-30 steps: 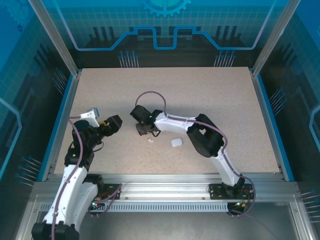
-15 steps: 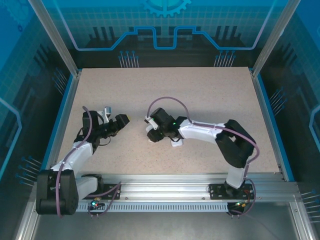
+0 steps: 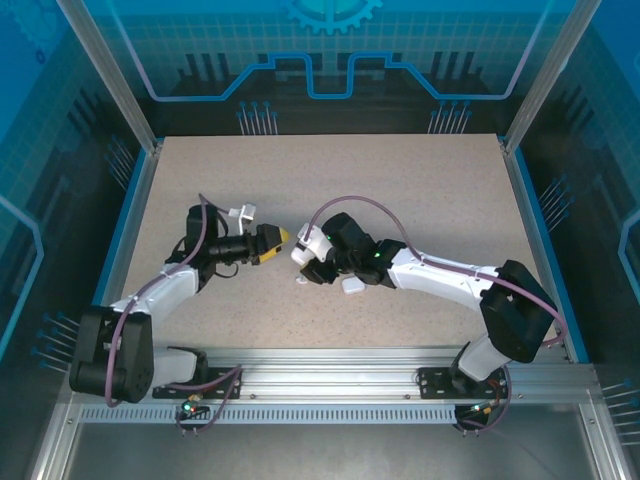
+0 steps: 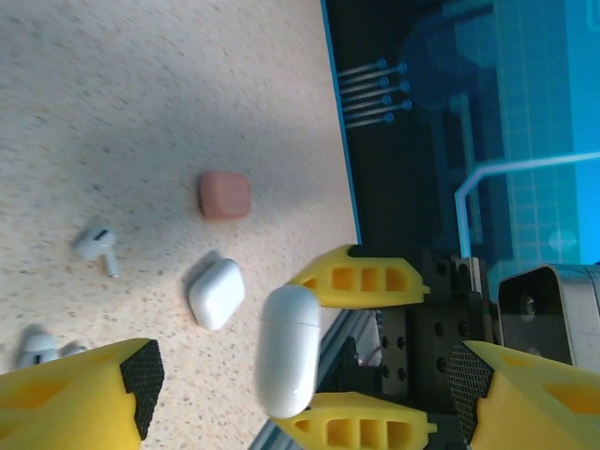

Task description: Insert wireless bluetooth earbuds into charging case

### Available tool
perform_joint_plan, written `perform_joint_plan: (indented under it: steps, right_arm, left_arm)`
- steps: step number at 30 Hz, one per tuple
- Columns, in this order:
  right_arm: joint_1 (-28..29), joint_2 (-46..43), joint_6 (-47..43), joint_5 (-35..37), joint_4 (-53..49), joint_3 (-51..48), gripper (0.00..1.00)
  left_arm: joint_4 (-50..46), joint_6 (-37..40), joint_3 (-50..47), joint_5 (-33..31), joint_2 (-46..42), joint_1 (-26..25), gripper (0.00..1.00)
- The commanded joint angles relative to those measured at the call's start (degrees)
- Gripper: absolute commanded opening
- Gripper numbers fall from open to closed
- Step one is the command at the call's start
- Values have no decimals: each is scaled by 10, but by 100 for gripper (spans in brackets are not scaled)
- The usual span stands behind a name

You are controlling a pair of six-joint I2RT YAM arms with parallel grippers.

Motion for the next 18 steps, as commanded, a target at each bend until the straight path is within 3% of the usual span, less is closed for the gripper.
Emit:
perform_joint_plan:
  steps: [1, 13, 18]
  right_arm:
    - [-5, -16, -19, -12, 8, 10, 46]
    - [-13, -23, -14, -11, 17, 10, 46]
    - [-14, -22, -14, -9, 17, 15, 46]
  left_arm:
    - [2, 10, 22, 32, 17, -19, 81]
    - [-46, 47, 50, 63, 49, -53, 66]
    - [-63, 60, 60, 74, 64, -66, 51]
